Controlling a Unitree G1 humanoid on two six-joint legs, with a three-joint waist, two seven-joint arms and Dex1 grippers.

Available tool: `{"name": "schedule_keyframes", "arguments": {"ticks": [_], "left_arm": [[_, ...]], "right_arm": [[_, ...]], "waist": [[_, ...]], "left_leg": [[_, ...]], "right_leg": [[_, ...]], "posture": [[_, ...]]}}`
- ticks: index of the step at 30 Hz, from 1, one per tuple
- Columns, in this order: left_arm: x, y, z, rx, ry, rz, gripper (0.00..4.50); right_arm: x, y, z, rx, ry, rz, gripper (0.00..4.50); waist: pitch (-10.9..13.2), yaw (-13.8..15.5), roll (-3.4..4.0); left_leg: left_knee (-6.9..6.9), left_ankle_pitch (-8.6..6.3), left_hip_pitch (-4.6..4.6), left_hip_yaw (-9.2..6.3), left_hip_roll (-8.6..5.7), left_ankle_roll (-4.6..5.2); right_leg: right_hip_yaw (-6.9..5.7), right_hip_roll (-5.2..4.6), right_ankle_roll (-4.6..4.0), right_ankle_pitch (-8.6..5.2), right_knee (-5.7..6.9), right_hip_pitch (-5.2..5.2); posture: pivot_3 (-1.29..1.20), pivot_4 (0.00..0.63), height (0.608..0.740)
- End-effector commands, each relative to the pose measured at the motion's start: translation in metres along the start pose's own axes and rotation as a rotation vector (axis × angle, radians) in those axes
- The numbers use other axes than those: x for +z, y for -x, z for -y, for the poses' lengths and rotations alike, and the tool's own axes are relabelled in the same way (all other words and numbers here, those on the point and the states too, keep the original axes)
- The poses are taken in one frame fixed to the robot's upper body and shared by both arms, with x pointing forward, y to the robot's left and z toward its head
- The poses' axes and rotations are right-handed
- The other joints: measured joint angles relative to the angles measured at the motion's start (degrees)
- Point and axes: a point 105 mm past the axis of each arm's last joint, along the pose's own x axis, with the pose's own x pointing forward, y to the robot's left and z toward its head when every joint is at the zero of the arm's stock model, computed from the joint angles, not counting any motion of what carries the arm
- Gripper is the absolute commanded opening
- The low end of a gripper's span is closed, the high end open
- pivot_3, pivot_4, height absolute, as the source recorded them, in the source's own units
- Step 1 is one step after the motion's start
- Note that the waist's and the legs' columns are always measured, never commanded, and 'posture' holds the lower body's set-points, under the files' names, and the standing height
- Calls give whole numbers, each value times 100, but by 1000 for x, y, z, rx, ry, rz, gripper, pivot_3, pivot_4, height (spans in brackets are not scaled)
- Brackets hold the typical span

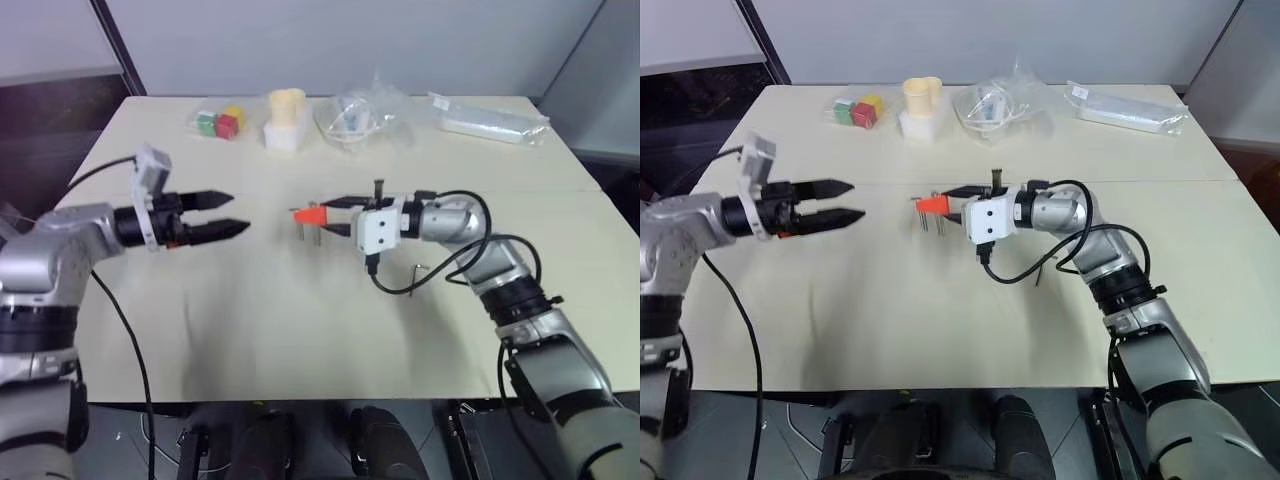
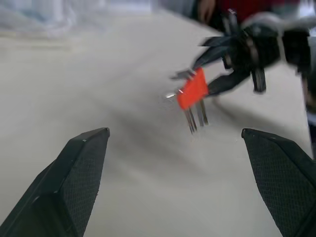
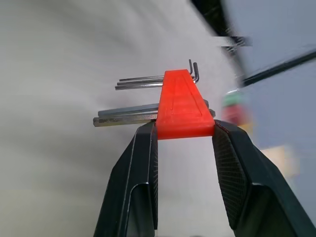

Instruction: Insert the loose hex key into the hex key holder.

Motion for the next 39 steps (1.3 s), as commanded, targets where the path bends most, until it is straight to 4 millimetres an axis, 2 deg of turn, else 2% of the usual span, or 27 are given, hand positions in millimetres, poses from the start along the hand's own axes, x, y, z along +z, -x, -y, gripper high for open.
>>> {"name": "schedule_keyframes", "arguments": {"ticks": [1,6,10,16,22,25,32,39], "left_arm": [[7,-15,-4,-62,28,39,4500],[8,-49,-2,-179,48,54,4500],[14,-64,0,-224,46,82,4500],[28,-74,5,-270,20,117,4500],[29,-77,9,-302,19,112,4500],[24,-79,10,-312,23,100,3641],[22,-81,11,-319,28,100,39],[20,-82,6,-287,13,96,39]], "right_arm": [[17,2,31,-126,194,62,1006],[25,1,46,-201,267,88,1006],[27,1,47,-210,275,93,1006],[24,2,42,-196,262,82,1006],[24,2,39,-190,254,78,1006],[26,1,40,-196,252,81,1006],[32,0,42,-210,253,96,1006],[33,0,39,-194,237,100,1006]], "waist": [[0,-6,-1],[0,-8,-3],[0,-26,-3],[1,-30,-3],[1,-27,-3],[1,-23,-3],[1,-24,-4],[1,-24,-4]], "left_leg": [[1,0,0,0,1,-1],[1,20,-2,4,1,-34],[1,21,-9,4,2,-33],[1,21,-9,4,6,-33],[1,21,-9,4,6,-33],[1,21,-9,4,6,-33],[2,21,-9,4,5,-33],[2,21,-9,4,6,-32]], "right_leg": [[0,1,0,0,-2,1],[2,2,0,0,-1,2],[2,3,0,0,1,1],[2,6,0,0,1,1],[3,6,0,0,1,1],[3,6,0,0,1,1],[3,6,0,0,1,1],[3,6,0,0,1,1]], "posture": [[0,150,740],[0,150,740],[0,150,740],[0,150,740],[0,150,740],[0,150,740],[0,150,740],[0,150,740]]}}
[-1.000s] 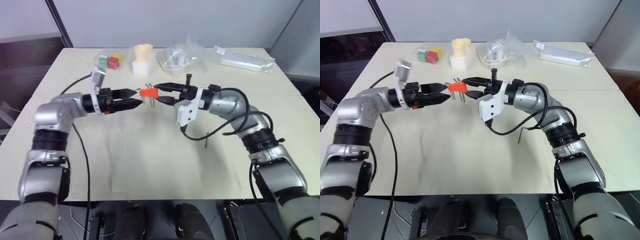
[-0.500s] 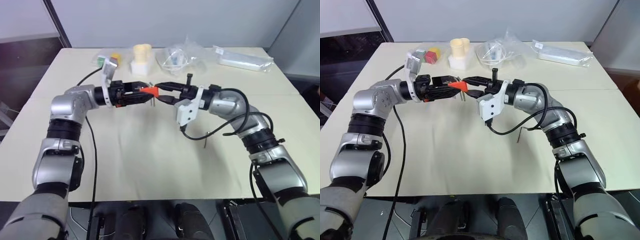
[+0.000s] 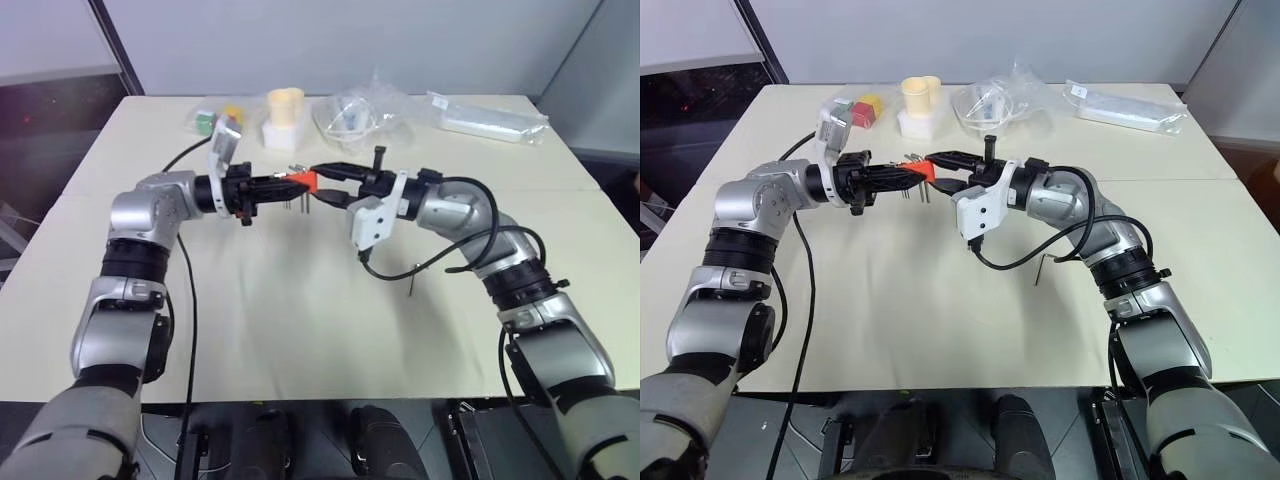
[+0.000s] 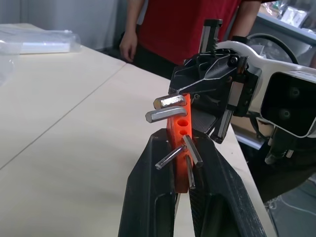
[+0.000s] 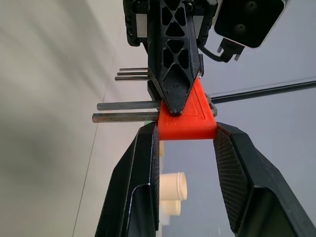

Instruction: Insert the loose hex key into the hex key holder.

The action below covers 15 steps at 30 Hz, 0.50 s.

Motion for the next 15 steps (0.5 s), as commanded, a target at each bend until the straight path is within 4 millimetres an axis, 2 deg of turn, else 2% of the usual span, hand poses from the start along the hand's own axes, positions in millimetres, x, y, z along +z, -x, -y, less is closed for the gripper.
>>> {"name": "schedule_keyframes", "arguments": {"ticks": [1,2,4,6,7,10,11,13,15], "left_arm": [[9,3,-4,39,-29,20,39],[9,3,-5,42,-29,22,0],[9,5,-5,49,-31,23,0],[6,7,-4,55,-32,19,0],[5,9,-3,58,-34,14,0],[1,14,-2,82,-74,-7,0],[0,16,-1,101,-127,-17,0],[1,18,1,126,-201,-28,0],[1,17,8,137,-323,-67,0]], "right_arm": [[15,1,13,-38,34,57,1006],[15,1,10,-27,19,55,2036],[13,4,5,2,19,45,2939],[10,8,2,18,27,26,4154],[8,11,2,22,40,12,4479],[-9,29,1,34,-12,-80,4479],[-26,45,0,32,-122,-187,4479],[-47,67,-4,38,-287,-323,4479],[-67,100,-16,45,-614,-516,4479]], "waist": [[0,3,0],[0,4,0],[0,2,0],[0,2,0],[0,3,0],[0,12,0],[0,18,0],[0,48,-1],[1,62,-1]], "left_leg": [[0,0,0,0,0,0],[0,0,0,0,0,0],[0,0,0,0,0,0],[0,0,0,0,0,0],[0,0,0,0,0,0],[0,0,0,0,0,0],[0,0,0,-2,0,0],[0,0,-4,-3,0,0],[6,-1,-7,-5,-1,3]], "right_leg": [[0,0,0,0,0,0],[0,0,0,0,0,0],[0,0,0,0,0,0],[0,0,0,0,0,0],[0,0,0,0,0,0],[0,0,0,0,0,0],[0,-1,0,0,0,0],[1,-1,0,0,-2,2],[1,-6,0,0,-3,4]], "posture": [[0,150,740],[0,150,740],[0,150,740],[0,150,740],[0,150,740],[0,150,740],[0,150,740],[0,150,740],[0,150,740]]}}
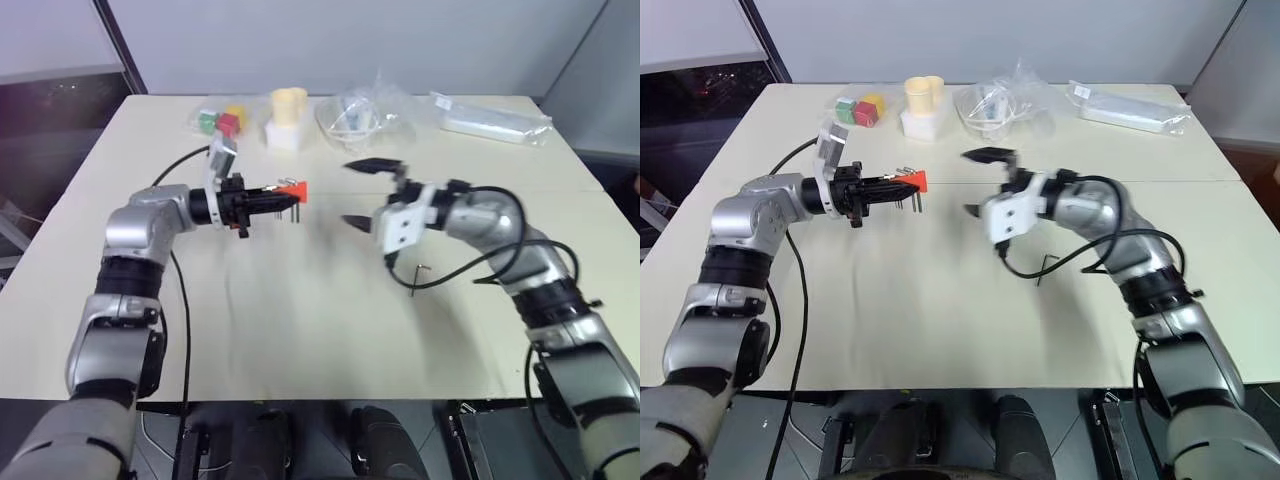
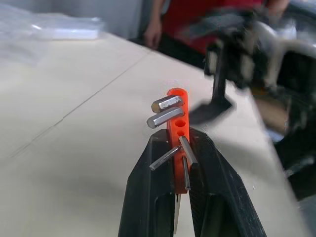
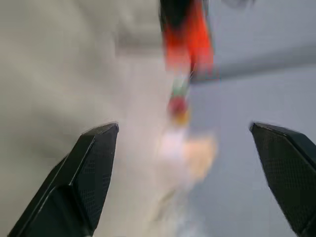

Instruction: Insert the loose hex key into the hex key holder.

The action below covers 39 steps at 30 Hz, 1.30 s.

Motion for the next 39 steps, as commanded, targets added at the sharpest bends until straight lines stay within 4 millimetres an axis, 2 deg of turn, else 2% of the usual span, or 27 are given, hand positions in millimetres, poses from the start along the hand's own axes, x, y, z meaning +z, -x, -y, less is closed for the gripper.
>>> {"name": "schedule_keyframes", "arguments": {"ticks": [1,3,6,10,13,20,25,34,39], "left_arm": [[24,2,15,16,-296,-13,0],[26,1,24,16,-389,-26,0],[24,-3,33,32,-469,-37,0],[21,-10,39,52,-467,-7,0],[12,-15,41,78,-415,30,0],[-7,-22,49,111,-355,61,0],[-12,-22,51,138,-339,71,0],[-20,-21,53,166,-322,70,0],[-21,-22,52,172,-312,73,0]], "right_arm": [[-46,48,4,-8,-609,-292,4479],[-54,69,-12,29,-936,-421,4479],[-43,83,-29,88,-1198,-509,4479],[-38,87,-40,65,-1442,-599,4479],[-46,81,-49,16,-1594,-622,4479],[-49,53,-68,-10,-1726,-637,4479],[-48,43,-68,-14,-1765,-658,4479],[-36,50,-67,51,-1782,-665,4479],[-30,56,-55,35,-1761,-654,4479]], "waist": [[0,6,0],[0,13,2],[-2,-8,5],[-6,-20,11],[-6,-4,12],[-7,-1,11],[-7,-6,12],[-6,-8,11],[-6,-9,11]], "left_leg": [[1,-1,-3,-1,0,2],[1,-21,-6,-4,2,37],[0,-23,-4,-6,3,39],[-7,-24,5,-6,7,39],[-6,-24,4,-5,3,39],[-5,-23,-3,-5,-2,38],[-4,-23,-4,-4,-2,37],[-5,-23,-5,-2,0,41],[-5,-24,-5,0,1,43]], "right_leg": [[0,-1,0,0,-2,0],[5,-14,-1,0,-3,-1],[6,-22,-3,-1,-16,-3],[8,-20,-5,-2,-14,-4],[8,-22,-4,-1,-10,-5],[8,-25,-3,-1,-10,-8],[8,-24,-3,-1,-8,-12],[6,-18,-3,-1,-9,-9],[6,-11,-3,-1,-11,-7]], "posture": [[0,150,740],[0,150,740],[0,150,740],[0,150,740],[0,150,740],[0,150,740],[0,150,740],[0,150,740],[0,150,740]]}}
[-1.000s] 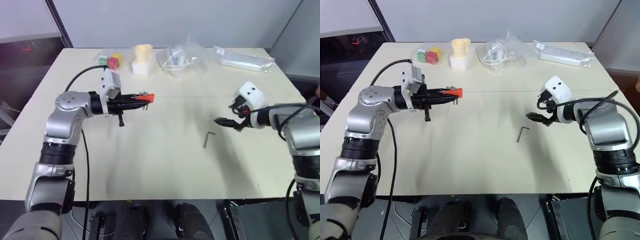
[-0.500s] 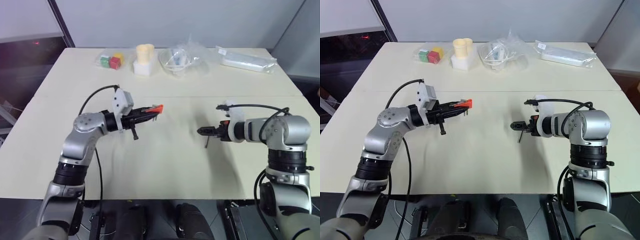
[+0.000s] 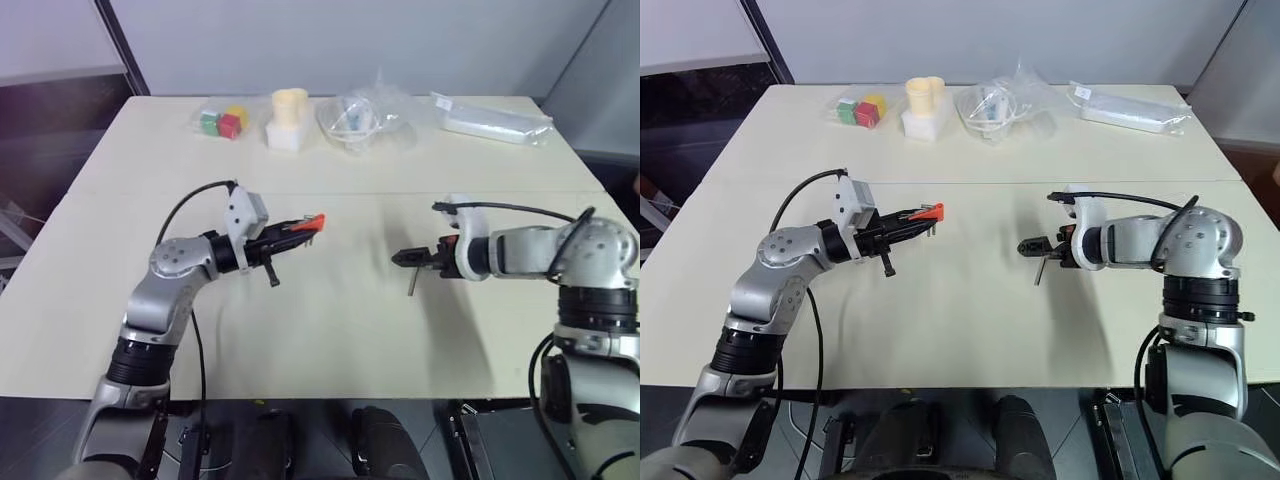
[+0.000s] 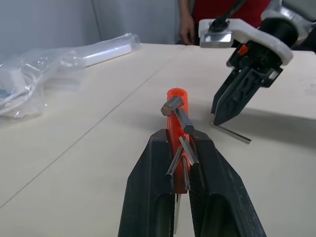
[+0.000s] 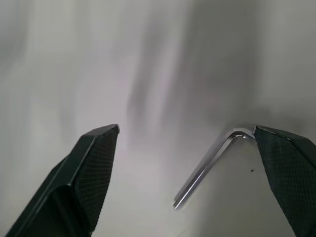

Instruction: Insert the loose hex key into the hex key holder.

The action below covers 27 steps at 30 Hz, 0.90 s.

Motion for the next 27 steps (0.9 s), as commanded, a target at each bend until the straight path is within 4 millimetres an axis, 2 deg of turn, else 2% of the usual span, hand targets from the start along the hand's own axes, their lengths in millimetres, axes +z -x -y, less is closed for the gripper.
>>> {"name": "schedule_keyframes", "arguments": {"ticks": [1,4,12,18,27], "left_arm": [[10,-3,2,-5,-29,37,0],[9,-5,3,-9,-24,40,0],[6,-9,4,-25,-18,40,0],[4,-10,5,-23,-16,38,0],[5,-7,3,2,-19,34,0]], "right_arm": [[12,14,-10,13,39,44,4479],[13,20,-12,13,44,53,4479],[1,22,-28,69,-33,37,4479],[-12,13,-27,56,-51,8,4479],[-20,-4,-24,8,-79,-58,4479]], "waist": [[0,0,0],[0,3,0],[1,-1,-2],[1,-3,-2],[1,3,-2]], "left_leg": [[0,0,0,0,0,0],[0,0,0,1,1,2],[1,-1,-2,2,3,6],[1,-2,-2,3,7,9],[1,-3,-2,3,7,13]], "right_leg": [[0,1,0,0,0,0],[0,4,0,0,0,0],[-1,5,0,0,-8,4],[-1,10,1,0,-15,6],[-1,9,1,0,-30,12]], "posture": [[0,150,740],[0,150,740],[0,150,740],[0,150,740],[0,150,740]]}}
